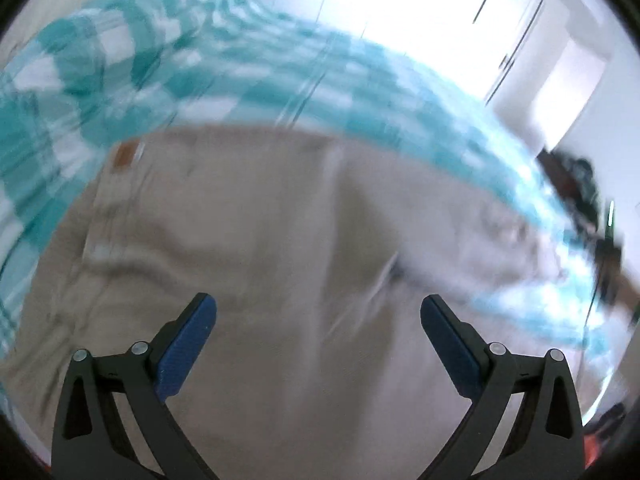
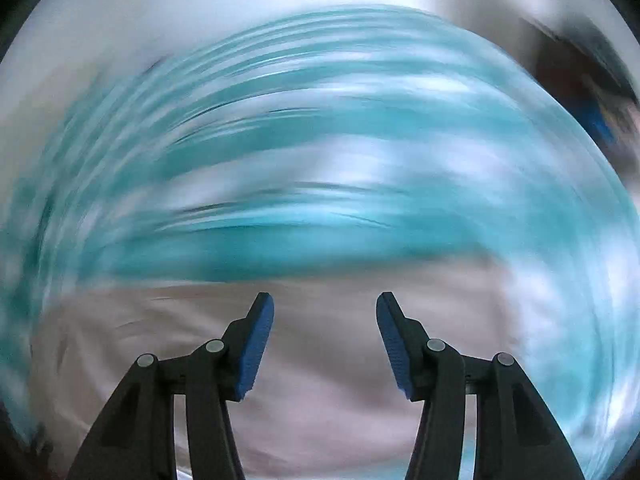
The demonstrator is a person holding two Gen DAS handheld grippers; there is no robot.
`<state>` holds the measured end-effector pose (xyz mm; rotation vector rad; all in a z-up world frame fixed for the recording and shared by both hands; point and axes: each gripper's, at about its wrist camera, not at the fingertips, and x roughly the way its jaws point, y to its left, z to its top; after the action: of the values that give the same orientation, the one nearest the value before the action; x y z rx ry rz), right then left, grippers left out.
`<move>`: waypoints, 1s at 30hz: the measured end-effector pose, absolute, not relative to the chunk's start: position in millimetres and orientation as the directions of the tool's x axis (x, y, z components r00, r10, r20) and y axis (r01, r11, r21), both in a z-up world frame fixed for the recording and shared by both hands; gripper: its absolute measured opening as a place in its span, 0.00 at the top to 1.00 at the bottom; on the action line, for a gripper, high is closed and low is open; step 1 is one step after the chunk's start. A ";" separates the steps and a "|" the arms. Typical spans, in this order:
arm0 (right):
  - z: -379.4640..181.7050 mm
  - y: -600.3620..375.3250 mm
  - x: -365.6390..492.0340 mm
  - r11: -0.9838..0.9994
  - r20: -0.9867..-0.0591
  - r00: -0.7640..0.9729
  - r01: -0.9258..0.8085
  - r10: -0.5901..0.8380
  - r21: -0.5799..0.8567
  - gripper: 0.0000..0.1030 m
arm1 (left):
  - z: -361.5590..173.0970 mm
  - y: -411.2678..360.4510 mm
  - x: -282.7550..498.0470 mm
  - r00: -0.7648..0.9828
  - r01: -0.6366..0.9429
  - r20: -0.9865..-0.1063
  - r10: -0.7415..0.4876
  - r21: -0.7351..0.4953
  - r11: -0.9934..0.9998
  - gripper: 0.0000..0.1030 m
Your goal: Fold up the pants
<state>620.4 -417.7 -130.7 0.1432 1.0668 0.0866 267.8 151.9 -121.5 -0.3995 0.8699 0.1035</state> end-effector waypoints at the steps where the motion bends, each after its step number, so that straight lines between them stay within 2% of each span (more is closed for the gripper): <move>1: -138.5 -458.9 611.1 0.979 -0.866 0.484 0.084 0.125 0.188 0.48 | -113.9 146.5 288.5 0.654 -0.233 -0.754 -0.066 -0.284 0.930 0.01; 3: -161.2 -527.6 589.7 0.930 -0.863 0.481 0.224 0.156 0.293 0.46 | -115.5 138.0 319.1 0.665 -0.227 -0.747 -0.013 -0.219 0.949 0.01; 7: -198.9 -571.9 569.6 0.807 -0.808 0.494 0.303 0.322 0.506 0.46 | -159.4 125.6 380.9 0.647 -0.224 -0.759 0.072 -0.099 0.970 0.01; 9: -209.5 -570.0 567.4 0.772 -0.778 0.506 0.296 0.373 0.563 0.48 | -194.4 119.6 397.0 0.552 -0.149 -0.834 0.028 -0.065 0.987 0.02; 10: -208.2 -566.0 570.0 0.782 -0.779 0.509 0.285 0.366 0.554 0.78 | -213.3 117.4 401.4 0.488 -0.093 -0.873 0.006 -0.045 0.995 0.02; 11: -202.6 -561.1 575.2 0.805 -0.781 0.510 0.253 0.360 0.537 0.97 | -223.7 113.5 397.7 0.476 -0.031 -0.879 0.002 -0.014 0.999 0.01; 14: -165.9 -550.7 582.9 0.924 -0.801 0.536 0.095 0.266 0.370 0.96 | -229.6 111.8 388.0 0.498 0.051 -0.867 -0.014 0.013 0.999 0.01; 17: -184.9 -553.8 583.2 0.995 -0.891 0.448 0.091 -0.066 -0.028 0.97 | -231.6 116.9 391.0 0.487 0.038 -0.873 -0.028 -0.011 0.999 0.01; 18: -191.1 -562.4 577.7 0.992 -0.902 0.423 0.119 -0.087 -0.040 0.97 | -226.5 116.2 387.0 0.499 0.021 -0.866 -0.008 0.003 1.000 0.01; 20: -180.1 -581.0 553.5 0.977 -0.881 0.465 0.213 -0.090 0.013 0.93 | -212.4 112.6 376.2 0.518 -0.016 -0.855 0.005 -0.003 1.000 0.02; 21: -164.2 -578.5 533.7 0.974 -0.845 0.527 0.221 -0.085 0.040 0.86 | -203.4 108.6 365.1 0.536 -0.026 -0.844 -0.010 -0.029 0.999 0.01; 23: -142.6 -558.8 501.6 0.988 -0.807 0.590 0.138 -0.023 0.073 0.68 | -187.3 91.5 341.1 0.583 -0.008 -0.809 -0.076 -0.099 0.995 0.01; 24: -133.3 -542.6 480.1 0.993 -0.795 0.606 0.082 0.017 0.084 0.50 | -184.6 77.0 329.3 0.592 0.017 -0.799 -0.108 -0.122 0.992 0.01; 25: -125.0 -522.3 452.6 0.994 -0.786 0.614 0.022 0.070 0.106 0.40 | -187.4 60.1 320.6 0.584 0.052 -0.800 -0.137 -0.132 0.990 0.01; 27: -113.1 -481.7 391.8 0.983 -0.773 0.609 -0.080 0.178 0.164 0.37 | -202.3 36.9 313.8 0.551 0.103 -0.822 -0.143 -0.102 0.989 0.01; 29: -109.9 -454.0 336.8 0.971 -0.778 0.582 -0.134 0.238 0.197 0.35 | -227.0 17.4 308.5 0.530 0.104 -0.847 -0.041 0.017 0.994 0.00; 30: -115.3 -436.0 303.2 0.966 -0.787 0.561 -0.156 0.257 0.204 0.32 | -230.6 15.5 304.0 0.555 0.102 -0.832 -0.029 0.033 0.994 0.00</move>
<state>303.2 -436.0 -115.3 0.1154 0.9455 0.2436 304.0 15.5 -230.6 0.0807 0.9800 -0.0778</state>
